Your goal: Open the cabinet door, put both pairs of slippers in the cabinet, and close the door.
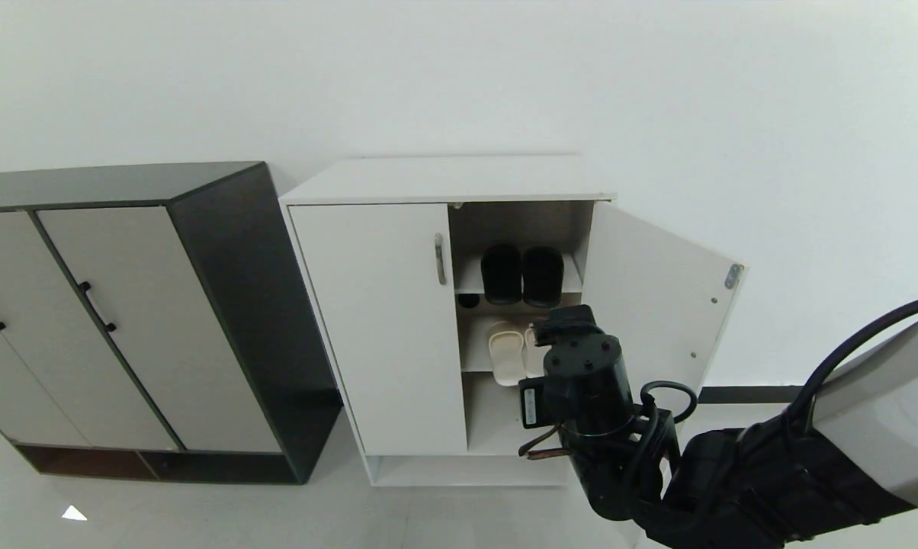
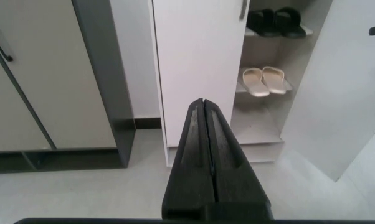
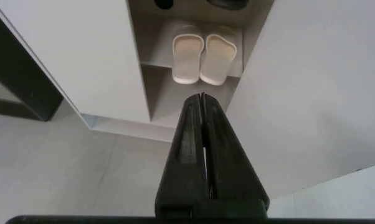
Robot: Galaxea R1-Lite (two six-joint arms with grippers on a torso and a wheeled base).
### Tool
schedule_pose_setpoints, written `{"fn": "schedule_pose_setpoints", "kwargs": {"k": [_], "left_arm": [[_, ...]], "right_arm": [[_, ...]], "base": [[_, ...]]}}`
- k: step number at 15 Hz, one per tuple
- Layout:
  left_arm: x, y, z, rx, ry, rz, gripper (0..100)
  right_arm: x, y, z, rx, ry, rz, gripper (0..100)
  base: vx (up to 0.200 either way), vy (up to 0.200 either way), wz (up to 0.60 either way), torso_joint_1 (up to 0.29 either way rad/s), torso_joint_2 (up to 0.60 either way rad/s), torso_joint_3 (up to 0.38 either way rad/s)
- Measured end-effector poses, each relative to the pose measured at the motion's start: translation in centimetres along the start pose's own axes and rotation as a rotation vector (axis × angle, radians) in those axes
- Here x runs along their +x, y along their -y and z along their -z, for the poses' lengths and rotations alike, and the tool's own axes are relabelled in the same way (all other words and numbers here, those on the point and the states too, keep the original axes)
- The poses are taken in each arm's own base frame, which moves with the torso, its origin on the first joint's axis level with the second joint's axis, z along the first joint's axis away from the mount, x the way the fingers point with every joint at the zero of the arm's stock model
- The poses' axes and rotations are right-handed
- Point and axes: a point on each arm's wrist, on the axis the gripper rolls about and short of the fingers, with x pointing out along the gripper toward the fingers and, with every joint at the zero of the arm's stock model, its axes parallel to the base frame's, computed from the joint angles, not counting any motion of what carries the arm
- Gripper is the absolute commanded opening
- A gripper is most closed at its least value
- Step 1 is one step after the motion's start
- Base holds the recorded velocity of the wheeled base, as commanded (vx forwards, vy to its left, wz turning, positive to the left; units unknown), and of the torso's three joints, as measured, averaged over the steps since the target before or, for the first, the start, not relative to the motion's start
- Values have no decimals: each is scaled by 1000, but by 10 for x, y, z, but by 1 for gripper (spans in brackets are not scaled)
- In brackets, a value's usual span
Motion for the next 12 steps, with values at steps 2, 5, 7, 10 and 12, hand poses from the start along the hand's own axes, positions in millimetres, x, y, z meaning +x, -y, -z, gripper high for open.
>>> {"fn": "schedule_pose_setpoints", "kwargs": {"k": [2, 5, 7, 10, 12], "left_arm": [[0, 0, 0, 0, 0, 0, 0], [0, 0, 0, 1, 0, 0, 0], [0, 0, 0, 1, 0, 0, 0], [0, 0, 0, 1, 0, 0, 0], [0, 0, 0, 1, 0, 0, 0]], "right_arm": [[0, -1, 0, 0, 0, -2, 0], [-1, -1, 0, 0, 0, -4, 0], [-1, -1, 1, -1, -1, -4, 0], [-1, -1, 1, -4, -3, -4, 0], [-1, -1, 1, -4, -4, -5, 0]], "base": [[0, 0, 0, 173, -483, -310], [0, 0, 0, 193, -499, -308], [0, 0, 0, 202, -513, -305], [0, 0, 0, 216, -531, -315], [0, 0, 0, 232, -549, -317]]}}
